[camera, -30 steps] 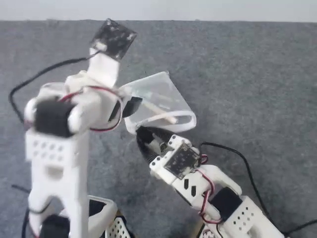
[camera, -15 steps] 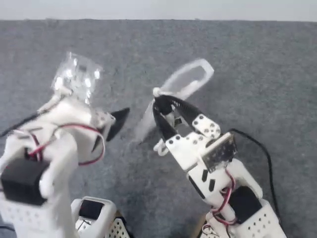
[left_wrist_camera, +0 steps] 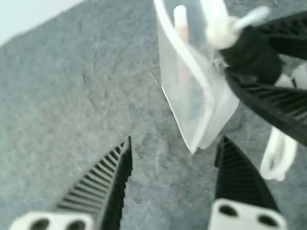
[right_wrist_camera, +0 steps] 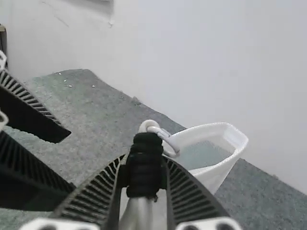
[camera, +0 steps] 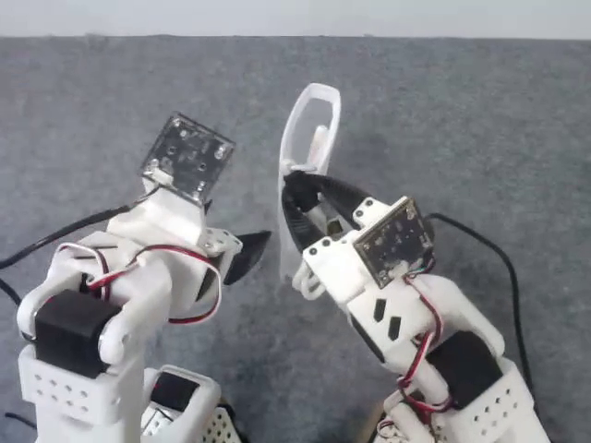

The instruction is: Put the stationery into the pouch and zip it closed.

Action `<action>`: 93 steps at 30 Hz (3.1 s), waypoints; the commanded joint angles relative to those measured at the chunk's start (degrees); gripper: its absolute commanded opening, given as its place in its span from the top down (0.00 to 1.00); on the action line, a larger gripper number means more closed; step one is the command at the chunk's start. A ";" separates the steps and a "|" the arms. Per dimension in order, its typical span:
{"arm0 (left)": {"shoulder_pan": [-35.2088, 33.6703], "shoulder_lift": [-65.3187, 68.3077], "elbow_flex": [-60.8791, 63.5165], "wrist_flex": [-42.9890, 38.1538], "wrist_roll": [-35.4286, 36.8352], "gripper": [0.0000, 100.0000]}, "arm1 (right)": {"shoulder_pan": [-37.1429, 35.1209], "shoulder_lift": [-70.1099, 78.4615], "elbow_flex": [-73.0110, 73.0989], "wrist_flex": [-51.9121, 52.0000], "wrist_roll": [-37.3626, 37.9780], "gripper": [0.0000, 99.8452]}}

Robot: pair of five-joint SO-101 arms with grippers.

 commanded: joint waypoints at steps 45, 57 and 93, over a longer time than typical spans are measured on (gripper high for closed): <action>0.88 -0.88 9.10 -11.16 12.13 0.70 | 0.75 7.08 -7.74 2.33 1.23 0.99; 0.97 -0.88 12.79 -14.86 12.48 0.71 | 0.48 6.99 -7.82 1.80 1.23 0.99; 7.56 -43.87 58.42 -51.78 13.71 0.78 | 0.40 7.08 -7.21 0.22 -6.95 0.99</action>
